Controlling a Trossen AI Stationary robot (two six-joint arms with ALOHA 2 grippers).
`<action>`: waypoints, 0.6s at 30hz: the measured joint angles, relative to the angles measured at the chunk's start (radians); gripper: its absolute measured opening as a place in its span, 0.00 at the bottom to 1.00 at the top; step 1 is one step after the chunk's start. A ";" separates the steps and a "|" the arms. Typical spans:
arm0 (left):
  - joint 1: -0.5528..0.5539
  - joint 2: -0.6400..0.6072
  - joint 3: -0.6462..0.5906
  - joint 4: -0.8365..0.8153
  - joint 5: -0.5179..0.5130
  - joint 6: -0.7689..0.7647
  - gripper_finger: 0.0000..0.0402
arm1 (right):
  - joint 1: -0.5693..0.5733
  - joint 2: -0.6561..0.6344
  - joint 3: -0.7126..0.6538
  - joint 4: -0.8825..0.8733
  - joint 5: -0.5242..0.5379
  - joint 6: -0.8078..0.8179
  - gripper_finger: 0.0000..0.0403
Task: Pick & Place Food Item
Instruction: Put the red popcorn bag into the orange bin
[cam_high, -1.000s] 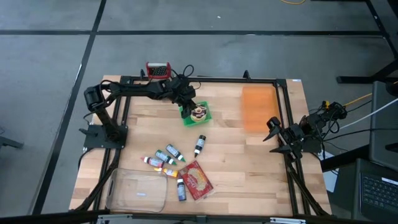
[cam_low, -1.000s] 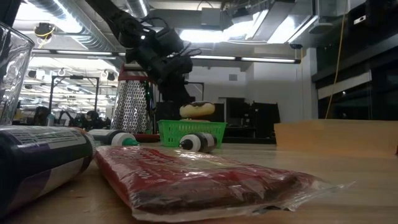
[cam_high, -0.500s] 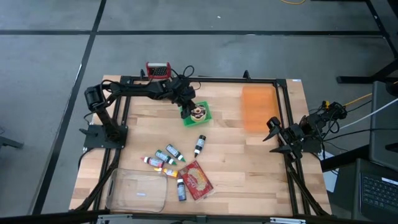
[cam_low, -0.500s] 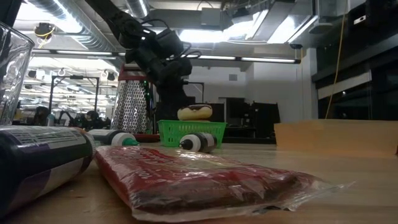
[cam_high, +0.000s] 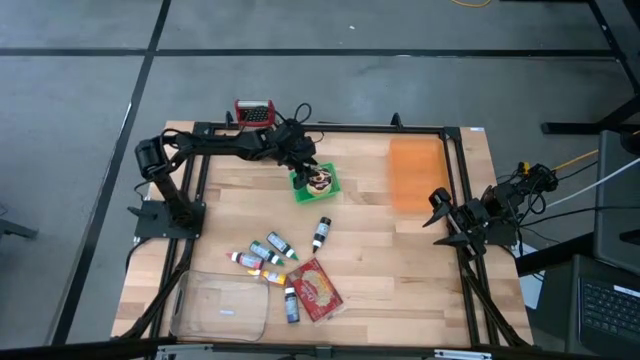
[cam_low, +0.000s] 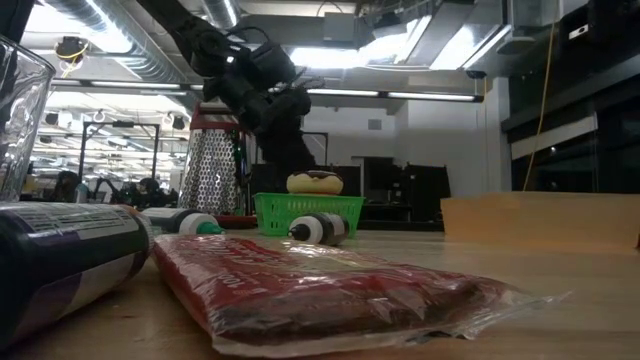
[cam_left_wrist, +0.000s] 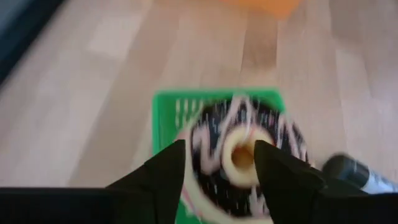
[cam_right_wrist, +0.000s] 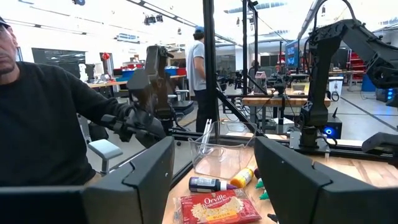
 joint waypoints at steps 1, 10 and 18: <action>0.000 -0.012 0.000 0.016 0.002 0.002 0.48 | 0.000 0.000 0.000 0.000 0.000 0.000 0.56; -0.059 -0.209 0.000 0.146 0.075 0.023 0.48 | 0.000 0.000 0.000 0.002 -0.023 -0.001 0.56; -0.370 -0.330 0.000 0.153 -0.084 0.053 0.44 | 0.000 0.000 0.000 0.015 -0.226 -0.024 0.56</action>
